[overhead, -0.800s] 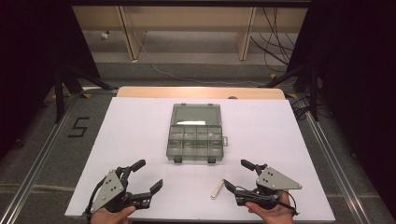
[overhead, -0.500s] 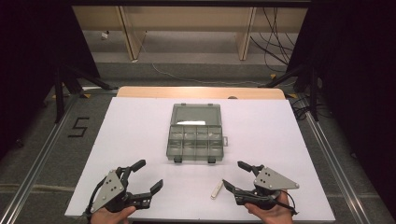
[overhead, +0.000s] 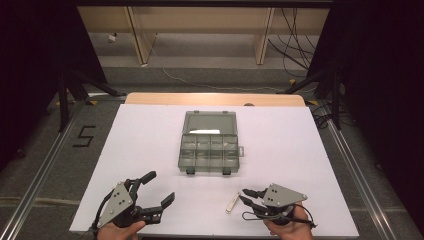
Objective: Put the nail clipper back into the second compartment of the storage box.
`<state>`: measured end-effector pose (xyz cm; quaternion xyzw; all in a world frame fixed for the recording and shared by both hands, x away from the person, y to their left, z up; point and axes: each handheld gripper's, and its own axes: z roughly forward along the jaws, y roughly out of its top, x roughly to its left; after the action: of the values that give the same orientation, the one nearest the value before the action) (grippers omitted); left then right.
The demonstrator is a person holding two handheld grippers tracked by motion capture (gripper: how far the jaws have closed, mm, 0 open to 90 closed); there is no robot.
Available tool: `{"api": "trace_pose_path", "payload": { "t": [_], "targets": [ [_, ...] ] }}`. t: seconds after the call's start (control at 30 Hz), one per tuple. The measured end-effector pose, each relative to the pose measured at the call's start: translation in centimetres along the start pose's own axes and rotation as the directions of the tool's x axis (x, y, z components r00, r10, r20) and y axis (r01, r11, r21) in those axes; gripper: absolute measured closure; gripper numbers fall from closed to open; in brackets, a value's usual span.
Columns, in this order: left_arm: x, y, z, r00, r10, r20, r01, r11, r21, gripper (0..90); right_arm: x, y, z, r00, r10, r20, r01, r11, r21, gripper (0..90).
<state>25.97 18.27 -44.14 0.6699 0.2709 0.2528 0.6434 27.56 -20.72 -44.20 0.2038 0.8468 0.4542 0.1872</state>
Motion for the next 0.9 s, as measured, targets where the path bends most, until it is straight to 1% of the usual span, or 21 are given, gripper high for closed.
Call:
{"api": "trace_pose_path", "payload": {
  "t": [0.03, 0.07, 0.1, 0.13, 0.17, 0.2, 0.27, 0.3, 0.33, 0.4, 0.5, 0.57, 0.6, 0.63, 0.67, 0.7, 0.73, 0.8, 0.83, 0.87, 0.9],
  "targets": [
    [-0.1, 0.0, -0.1, 1.0000, -0.004, -0.008, 0.004, 0.9999, 0.015, 16.0, 0.0, 0.0, 0.1, 0.9999, -0.006, -0.008, 0.006, 1.000, 0.017, 87.6],
    [-0.1, 0.0, -0.1, 1.0000, -0.005, -0.007, 0.005, 0.9999, 0.014, 16.0, 0.1, -0.1, 0.2, 0.9994, -0.024, -0.027, 0.025, 0.999, 0.040, 90.0],
    [-0.1, 0.0, -0.1, 1.0000, -0.005, -0.007, 0.005, 0.9999, 0.015, 16.0, 0.1, -0.3, 0.5, 0.9985, -0.039, -0.039, 0.041, 0.998, 0.056, 90.0],
    [-0.1, 0.0, -0.1, 1.0000, -0.005, -0.008, 0.005, 0.9999, 0.015, 16.0, 0.0, -0.5, 0.9, 0.9977, -0.045, -0.051, 0.050, 0.993, 0.105, 90.0],
    [-0.1, 0.0, -0.1, 0.9999, -0.007, -0.008, 0.007, 0.9998, 0.016, 16.0, 0.0, -0.5, 0.9, 0.9977, -0.045, -0.051, 0.050, 0.993, 0.105, 90.0],
    [-0.1, 0.0, -0.1, 0.9999, -0.009, -0.007, 0.009, 0.9998, 0.015, 16.0, 0.0, -0.6, 1.2, 0.9962, -0.053, -0.069, 0.062, 0.989, 0.132, 90.0],
    [0.0, 0.0, -0.1, 0.9999, -0.008, -0.008, 0.008, 0.9998, 0.016, 16.0, 0.0, -0.7, 1.8, 0.9935, -0.073, -0.088, 0.086, 0.985, 0.152, 90.0],
    [0.0, -0.1, 0.0, 0.9999, -0.012, -0.008, 0.012, 0.9998, 0.018, 16.0, 0.1, -0.8, 2.4, 0.9894, -0.090, -0.114, 0.109, 0.979, 0.174, 90.0],
    [0.0, -0.1, 0.0, 0.9999, -0.013, -0.007, 0.013, 0.9998, 0.017, 16.0, 0.1, -0.8, 2.4, 0.9894, -0.090, -0.114, 0.109, 0.979, 0.174, 90.0],
    [0.0, -0.1, 0.0, 0.9999, -0.015, -0.007, 0.015, 0.9997, 0.017, 16.0, 0.2, -0.8, 3.0, 0.9858, -0.105, -0.132, 0.129, 0.973, 0.191, 90.0],
    [0.0, -0.1, 0.0, 0.9999, -0.015, -0.007, 0.015, 0.9997, 0.017, 16.0, 0.5, -0.9, 3.7, 0.9786, -0.124, -0.164, 0.158, 0.965, 0.211, 90.0],
    [0.0, -0.1, -0.1, 0.9998, -0.018, -0.009, 0.018, 0.9997, 0.014, 16.0, 0.7, -0.9, 4.0, 0.9720, -0.145, -0.185, 0.184, 0.960, 0.213, 90.0],
    [0.0, 0.0, 0.0, 0.9999, -0.012, -0.008, 0.012, 0.9998, 0.015, 16.0, 0.8, -1.0, 4.1, 0.9715, -0.146, -0.187, 0.186, 0.958, 0.217, 90.0],
    [0.0, 0.0, -0.1, 0.9999, -0.009, -0.007, 0.009, 0.9998, 0.017, 16.0, 0.8, -1.0, 4.2, 0.9688, -0.152, -0.196, 0.194, 0.956, 0.220, 90.0],
    [0.0, -0.1, 0.0, 0.9999, -0.015, -0.008, 0.015, 0.9997, 0.017, 16.0, 0.9, -1.0, 4.3, 0.9677, -0.154, -0.199, 0.198, 0.954, 0.224, 90.0],
    [0.0, -0.1, 0.0, 0.9999, -0.010, -0.009, 0.011, 0.9998, 0.018, 16.0, 1.0, -1.0, 4.5, 0.9643, -0.164, -0.208, 0.211, 0.951, 0.226, 90.0],
    [0.0, -0.1, 0.0, 0.9999, -0.011, -0.009, 0.011, 0.9998, 0.019, 15.9, 1.0, -1.0, 4.6, 0.9618, -0.168, -0.216, 0.217, 0.950, 0.225, 90.0],
    [0.0, -0.1, 0.0, 0.9999, -0.011, -0.009, 0.011, 0.9998, 0.019, 15.9, 1.1, -0.9, 4.7, 0.9636, -0.167, -0.209, 0.213, 0.951, 0.223, 90.0],
    [0.0, -0.1, 0.0, 0.9999, -0.012, -0.009, 0.012, 0.9998, 0.019, 16.0, 1.1, -0.9, 4.8, 0.9590, -0.168, -0.228, 0.220, 0.949, 0.225, 90.0],
    [0.0, -0.1, 0.0, 0.9999, -0.011, -0.009, 0.011, 0.9998, 0.019, 15.9, 1.2, -0.8, 5.1, 0.9572, -0.179, -0.228, 0.231, 0.945, 0.230, 90.0],
    [0.0, -0.1, 0.0, 0.9998, -0.015, -0.010, 0.015, 0.9997, 0.020, 16.0, 1.2, -0.8, 5.3, 0.9571, -0.181, -0.226, 0.234, 0.944, 0.232, 90.0]
  ]
}}
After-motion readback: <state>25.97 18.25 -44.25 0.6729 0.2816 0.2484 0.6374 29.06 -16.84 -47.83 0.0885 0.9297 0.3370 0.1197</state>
